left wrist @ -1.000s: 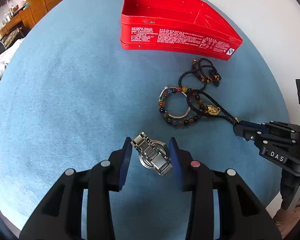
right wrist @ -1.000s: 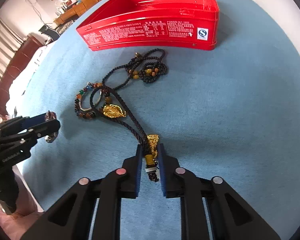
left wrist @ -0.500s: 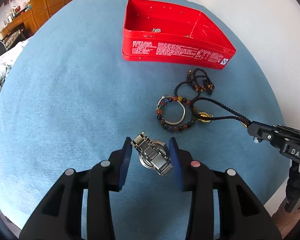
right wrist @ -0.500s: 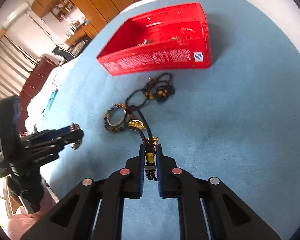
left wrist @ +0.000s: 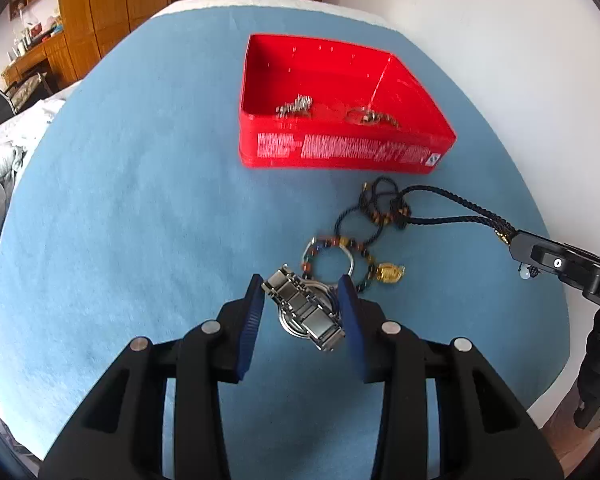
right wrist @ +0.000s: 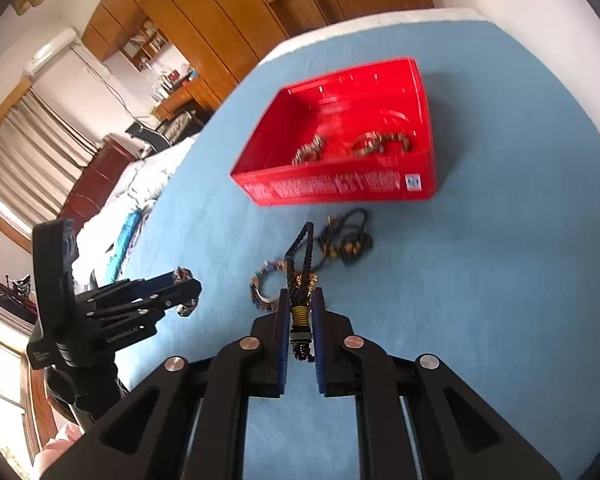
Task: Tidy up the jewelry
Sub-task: 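Lift the watch with the left tool while the right tool holds the pendant cord, then carry the watch into the red tin with the left tool while the right tool drops the black cord there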
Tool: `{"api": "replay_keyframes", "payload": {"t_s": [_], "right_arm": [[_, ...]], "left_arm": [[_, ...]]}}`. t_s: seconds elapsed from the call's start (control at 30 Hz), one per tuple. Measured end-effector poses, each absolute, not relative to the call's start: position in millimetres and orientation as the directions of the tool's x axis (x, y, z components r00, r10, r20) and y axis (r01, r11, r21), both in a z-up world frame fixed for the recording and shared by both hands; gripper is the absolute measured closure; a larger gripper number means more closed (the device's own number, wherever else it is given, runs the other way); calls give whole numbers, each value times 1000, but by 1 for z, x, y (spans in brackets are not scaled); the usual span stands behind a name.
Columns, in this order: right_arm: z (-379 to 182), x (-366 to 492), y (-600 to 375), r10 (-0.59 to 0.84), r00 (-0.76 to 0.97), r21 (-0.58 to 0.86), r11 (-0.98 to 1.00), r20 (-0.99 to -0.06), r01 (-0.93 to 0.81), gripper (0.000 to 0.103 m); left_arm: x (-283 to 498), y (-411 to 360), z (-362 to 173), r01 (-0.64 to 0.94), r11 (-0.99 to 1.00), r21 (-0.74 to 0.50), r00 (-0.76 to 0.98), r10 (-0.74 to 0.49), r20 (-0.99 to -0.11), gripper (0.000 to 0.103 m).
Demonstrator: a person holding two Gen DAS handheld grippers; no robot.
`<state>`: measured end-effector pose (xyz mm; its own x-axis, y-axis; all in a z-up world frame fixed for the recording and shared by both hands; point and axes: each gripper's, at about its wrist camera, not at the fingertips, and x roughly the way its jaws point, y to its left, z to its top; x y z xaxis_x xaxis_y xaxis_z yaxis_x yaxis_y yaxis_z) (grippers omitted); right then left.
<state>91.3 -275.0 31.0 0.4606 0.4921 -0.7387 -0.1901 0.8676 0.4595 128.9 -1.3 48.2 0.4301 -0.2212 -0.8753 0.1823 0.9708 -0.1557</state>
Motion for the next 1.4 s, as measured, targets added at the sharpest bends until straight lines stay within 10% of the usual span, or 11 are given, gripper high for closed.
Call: {"api": "replay_keyframes", "payload": {"t_s": [0.73, 1.4], "right_arm": [[81, 161, -281, 443, 602, 432, 885, -664, -175, 93], [-19, 328, -263, 292, 479, 313, 949, -828, -38, 90]], "left_arm": [[218, -30, 92, 193, 966, -175, 505, -250, -826, 66], [375, -68, 17, 133, 985, -112, 410, -157, -898, 67]]}}
